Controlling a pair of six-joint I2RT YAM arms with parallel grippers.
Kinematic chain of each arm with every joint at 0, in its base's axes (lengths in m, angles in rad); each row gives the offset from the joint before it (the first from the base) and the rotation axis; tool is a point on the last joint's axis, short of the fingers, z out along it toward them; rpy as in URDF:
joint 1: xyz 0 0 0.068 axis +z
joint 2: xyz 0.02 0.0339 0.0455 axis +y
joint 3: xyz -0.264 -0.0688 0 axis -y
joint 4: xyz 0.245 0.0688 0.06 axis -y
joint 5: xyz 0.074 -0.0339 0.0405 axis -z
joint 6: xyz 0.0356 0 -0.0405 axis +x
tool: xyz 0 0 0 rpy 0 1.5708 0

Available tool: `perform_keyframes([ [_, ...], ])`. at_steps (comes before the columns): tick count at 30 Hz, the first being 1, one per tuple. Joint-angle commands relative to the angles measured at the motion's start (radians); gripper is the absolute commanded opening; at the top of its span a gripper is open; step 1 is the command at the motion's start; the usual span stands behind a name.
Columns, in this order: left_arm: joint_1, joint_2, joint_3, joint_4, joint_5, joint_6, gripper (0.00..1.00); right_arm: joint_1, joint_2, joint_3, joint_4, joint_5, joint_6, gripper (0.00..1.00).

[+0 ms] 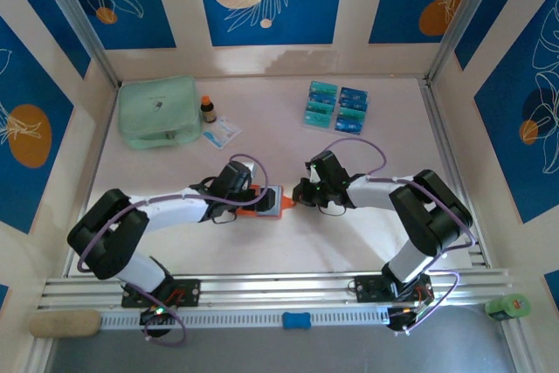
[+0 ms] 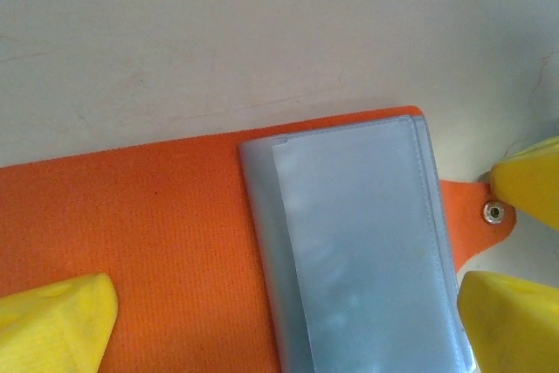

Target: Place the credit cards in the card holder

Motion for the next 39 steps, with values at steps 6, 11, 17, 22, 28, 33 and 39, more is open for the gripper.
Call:
perform_keyframes([
  [6,-0.002,-0.036,-0.004,-0.046,-0.019,-0.001,1.00,-0.015,0.006,-0.033,0.011,-0.011,-0.004,0.00],
  [11,-0.005,-0.038,-0.014,-0.044,-0.034,-0.013,1.00,-0.024,0.015,-0.037,0.017,-0.022,-0.003,0.00],
  [17,-0.004,-0.038,-0.024,-0.051,-0.057,-0.020,1.00,-0.028,0.018,-0.036,0.016,-0.023,-0.004,0.00],
  [22,-0.005,-0.015,-0.030,-0.054,-0.068,-0.009,1.00,-0.033,0.028,-0.034,0.013,-0.028,-0.003,0.00],
  [28,-0.007,-0.004,-0.034,-0.044,-0.054,-0.005,1.00,-0.036,0.032,-0.027,0.008,-0.035,-0.003,0.00],
  [33,-0.011,-0.031,-0.021,-0.062,-0.043,-0.002,1.00,-0.047,0.033,-0.015,-0.016,-0.032,-0.020,0.00],
  [39,-0.017,-0.060,0.002,-0.079,-0.028,-0.001,1.00,-0.072,0.026,-0.007,-0.035,-0.038,-0.035,0.00],
])
